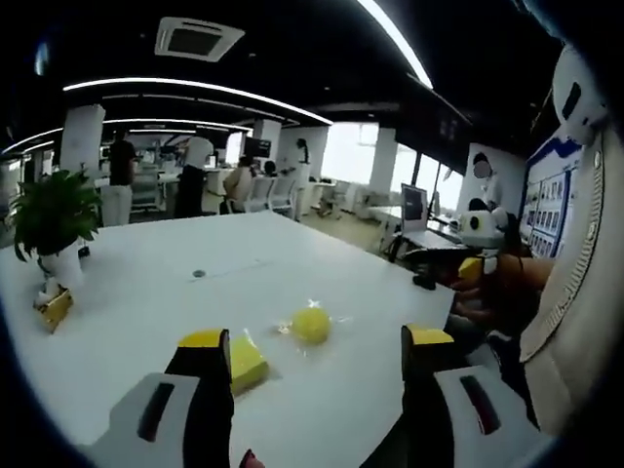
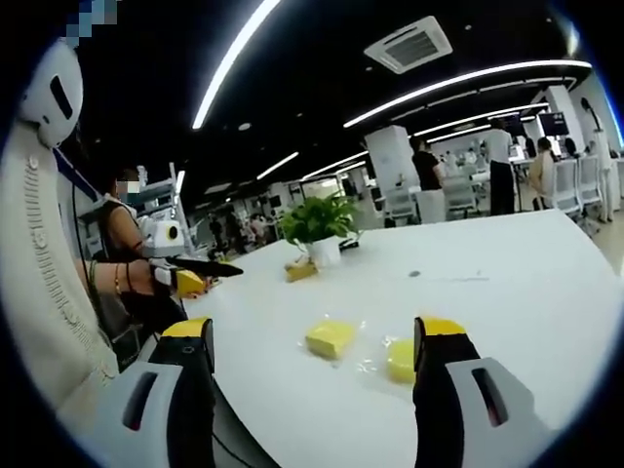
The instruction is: Compare the silicone blocks by pressing each to a similar depth, holding the contact briefly, and releasing to observe deformation and rebound differences across the visible hardness samples.
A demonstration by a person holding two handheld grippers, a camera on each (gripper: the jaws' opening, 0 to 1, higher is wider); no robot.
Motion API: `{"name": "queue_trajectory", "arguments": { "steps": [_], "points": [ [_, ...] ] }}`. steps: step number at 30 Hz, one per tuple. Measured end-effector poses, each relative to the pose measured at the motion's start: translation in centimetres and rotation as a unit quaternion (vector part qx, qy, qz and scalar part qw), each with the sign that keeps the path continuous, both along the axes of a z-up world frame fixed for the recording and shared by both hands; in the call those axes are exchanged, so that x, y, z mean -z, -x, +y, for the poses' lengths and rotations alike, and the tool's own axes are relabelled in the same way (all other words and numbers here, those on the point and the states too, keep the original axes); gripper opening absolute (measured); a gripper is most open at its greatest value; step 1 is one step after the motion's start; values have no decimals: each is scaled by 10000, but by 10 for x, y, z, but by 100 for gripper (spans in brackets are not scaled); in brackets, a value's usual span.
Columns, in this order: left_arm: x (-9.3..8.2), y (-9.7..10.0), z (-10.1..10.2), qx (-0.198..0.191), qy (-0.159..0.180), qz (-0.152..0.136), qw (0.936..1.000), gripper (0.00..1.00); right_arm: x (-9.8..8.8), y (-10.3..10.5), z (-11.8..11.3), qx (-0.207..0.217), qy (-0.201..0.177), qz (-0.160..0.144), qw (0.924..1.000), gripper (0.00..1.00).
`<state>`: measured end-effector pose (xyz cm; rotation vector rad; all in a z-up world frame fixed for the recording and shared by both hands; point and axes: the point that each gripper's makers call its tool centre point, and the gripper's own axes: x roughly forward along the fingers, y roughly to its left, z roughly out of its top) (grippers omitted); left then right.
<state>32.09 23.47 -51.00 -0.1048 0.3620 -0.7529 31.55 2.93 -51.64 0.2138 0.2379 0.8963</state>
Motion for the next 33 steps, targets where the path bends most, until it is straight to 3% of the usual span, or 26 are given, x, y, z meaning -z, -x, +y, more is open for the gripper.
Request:
{"name": "queue_trajectory", "arguments": {
  "steps": [7, 13, 23, 25, 31, 33],
  "points": [
    [5, -11, -9, -82, 94, 164, 9998, 75, 7, -4, -7, 13, -5, 107, 9999, 79],
    [11, -21, -21, -166, 479, 457, 9977, 80, 10, -10, -14, 54, -30, 168, 9998, 78],
    [29, -47, -41, -507, 1064, 1115, 9868, 79, 18, -21, -23, 82, -132, 286, 9995, 78],
    [33, -53, -45, -526, 1096, 1083, 9867, 81, 20, -23, -23, 71, -127, 300, 9994, 78],
    [56, -66, -58, -651, 1183, 1534, 9789, 81, 27, -27, -22, 28, -180, 415, 9990, 77],
    [62, -70, -61, -709, 1128, 1522, 9793, 81, 30, -28, -21, 5, -205, 469, 9987, 76]
  ]
}}
